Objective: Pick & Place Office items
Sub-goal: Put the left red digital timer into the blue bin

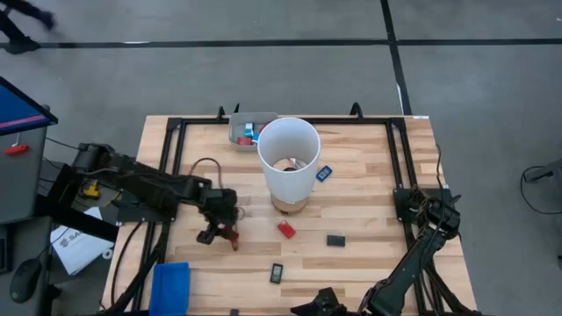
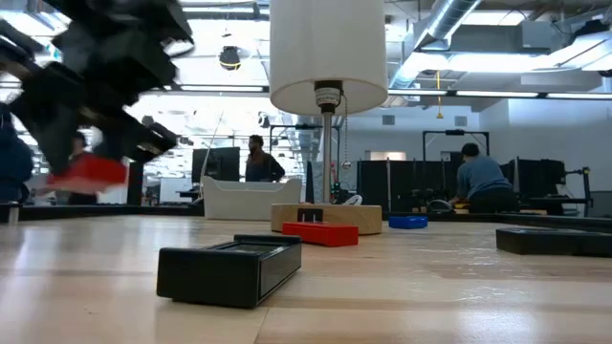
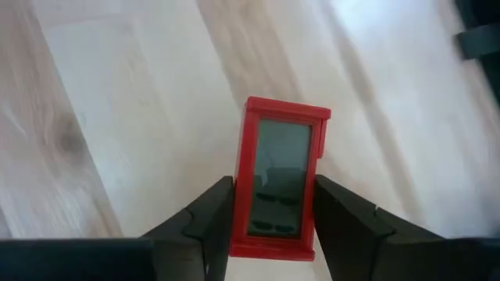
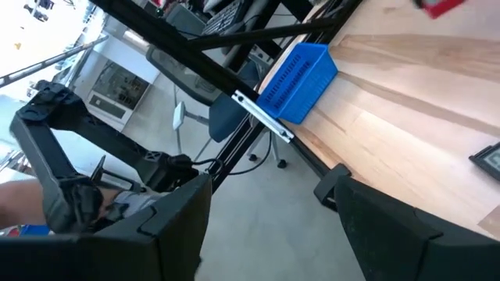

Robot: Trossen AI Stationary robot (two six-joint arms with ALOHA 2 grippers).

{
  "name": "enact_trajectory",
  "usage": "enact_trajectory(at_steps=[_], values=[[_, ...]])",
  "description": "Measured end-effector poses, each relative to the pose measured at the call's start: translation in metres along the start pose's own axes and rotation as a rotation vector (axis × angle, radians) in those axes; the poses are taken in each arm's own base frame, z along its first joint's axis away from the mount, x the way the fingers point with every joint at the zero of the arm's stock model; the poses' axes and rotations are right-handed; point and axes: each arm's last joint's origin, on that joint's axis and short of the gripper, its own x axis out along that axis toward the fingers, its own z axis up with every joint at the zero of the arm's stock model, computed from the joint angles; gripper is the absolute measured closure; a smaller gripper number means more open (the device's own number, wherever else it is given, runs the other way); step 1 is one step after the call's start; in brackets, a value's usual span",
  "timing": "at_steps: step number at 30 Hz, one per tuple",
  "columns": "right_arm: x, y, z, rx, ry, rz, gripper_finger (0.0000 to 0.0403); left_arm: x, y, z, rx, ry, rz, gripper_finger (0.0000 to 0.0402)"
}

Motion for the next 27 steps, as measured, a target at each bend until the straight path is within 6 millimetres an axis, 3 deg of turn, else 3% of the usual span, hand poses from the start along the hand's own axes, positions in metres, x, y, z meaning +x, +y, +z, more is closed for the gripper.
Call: enact_trajectory(at_steps=[11, 27], values=[[0.000, 0.000, 0.001, 0.000, -0.024, -0.005, 0.0139, -0.047, -0.054, -0.013, -0.106, -0.210, -0.056, 0.0260], [0.001, 0.000, 0.001, -0.001, -0.025, -0.006, 0.0139, -0.032, -0.149, -0.046, -0.077, 0.020, -0.327, 0.0260]])
